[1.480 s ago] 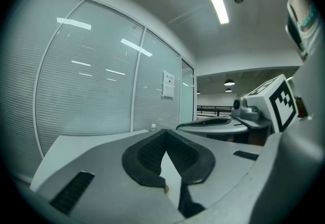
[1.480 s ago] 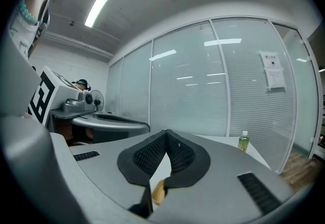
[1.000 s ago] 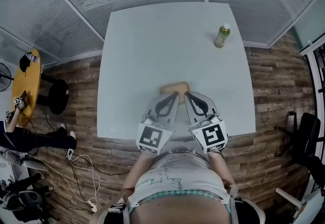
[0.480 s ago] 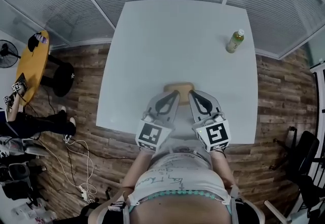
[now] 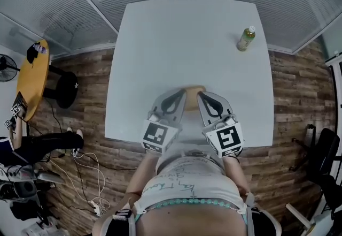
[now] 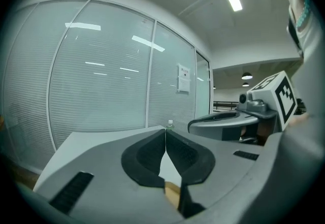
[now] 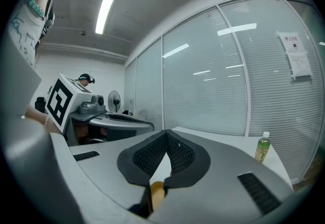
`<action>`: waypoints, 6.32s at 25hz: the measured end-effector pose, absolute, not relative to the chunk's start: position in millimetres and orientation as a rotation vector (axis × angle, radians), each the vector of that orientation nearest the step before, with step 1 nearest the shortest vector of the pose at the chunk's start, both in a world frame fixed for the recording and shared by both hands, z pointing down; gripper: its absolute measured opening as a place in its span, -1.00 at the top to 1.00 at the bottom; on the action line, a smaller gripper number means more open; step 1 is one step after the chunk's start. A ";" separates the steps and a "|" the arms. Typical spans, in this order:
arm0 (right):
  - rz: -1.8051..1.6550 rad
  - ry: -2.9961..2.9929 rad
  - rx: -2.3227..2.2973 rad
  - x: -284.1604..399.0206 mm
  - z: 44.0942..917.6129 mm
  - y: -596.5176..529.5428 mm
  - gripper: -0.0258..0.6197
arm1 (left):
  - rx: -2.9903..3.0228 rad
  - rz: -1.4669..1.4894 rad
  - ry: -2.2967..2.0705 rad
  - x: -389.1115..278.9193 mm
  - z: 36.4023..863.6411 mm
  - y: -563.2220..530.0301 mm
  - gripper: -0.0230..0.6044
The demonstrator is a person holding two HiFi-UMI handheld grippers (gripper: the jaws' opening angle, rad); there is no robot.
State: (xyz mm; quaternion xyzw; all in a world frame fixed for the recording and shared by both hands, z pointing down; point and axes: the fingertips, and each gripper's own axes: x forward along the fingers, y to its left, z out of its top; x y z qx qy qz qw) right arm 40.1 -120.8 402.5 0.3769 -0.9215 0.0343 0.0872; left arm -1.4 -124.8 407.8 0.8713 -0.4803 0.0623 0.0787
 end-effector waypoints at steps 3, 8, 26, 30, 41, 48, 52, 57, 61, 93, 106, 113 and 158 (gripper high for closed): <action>0.112 -2.727 1.136 40.3 405.0 -122.4 0.94 | 2.576 0.180 -1.438 -11.1 414.8 -126.4 0.93; 0.140 -2.710 1.178 46.7 405.7 -123.8 0.94 | 2.562 0.191 -1.417 -18.8 425.6 -125.7 0.93; 0.228 -2.613 1.293 51.3 426.3 -132.6 0.94 | 2.358 0.407 -1.328 -57.3 532.8 -128.4 0.56; 0.247 -2.596 1.310 50.2 431.0 -134.2 0.94 | 2.296 0.422 -1.294 -63.5 555.2 -128.3 0.58; 0.265 -2.561 1.285 40.7 440.4 -129.1 0.94 | 2.152 0.498 -1.231 -72.3 625.3 -124.1 0.58; 0.292 -2.535 1.293 40.6 446.8 -142.2 0.94 | 2.015 0.468 -1.137 -65.0 664.3 -133.6 0.45; 0.307 -2.532 1.279 39.2 450.6 -141.8 0.94 | 1.978 0.505 -1.128 -62.1 678.0 -134.8 0.45; 0.335 -2.532 1.274 40.7 454.9 -140.1 0.94 | 1.920 0.551 -1.158 -56.7 685.1 -137.8 0.45; 0.333 -2.530 1.256 41.5 457.2 -140.3 0.94 | 1.892 0.566 -1.163 -50.4 689.8 -139.4 0.44; 0.361 -2.462 1.190 43.4 482.9 -159.1 0.94 | 1.785 0.642 -1.194 -56.3 716.0 -140.5 0.83; 0.319 -2.437 1.210 63.3 478.7 -146.5 0.94 | 1.751 0.575 -1.174 -47.6 704.9 -129.4 0.83; 0.334 -2.436 1.220 64.6 480.4 -141.6 0.94 | 1.784 0.592 -1.177 -43.5 691.2 -130.0 0.83; 0.173 -2.587 1.361 72.2 405.0 -136.5 0.94 | 1.914 0.207 -1.286 -75.5 507.7 -135.5 0.83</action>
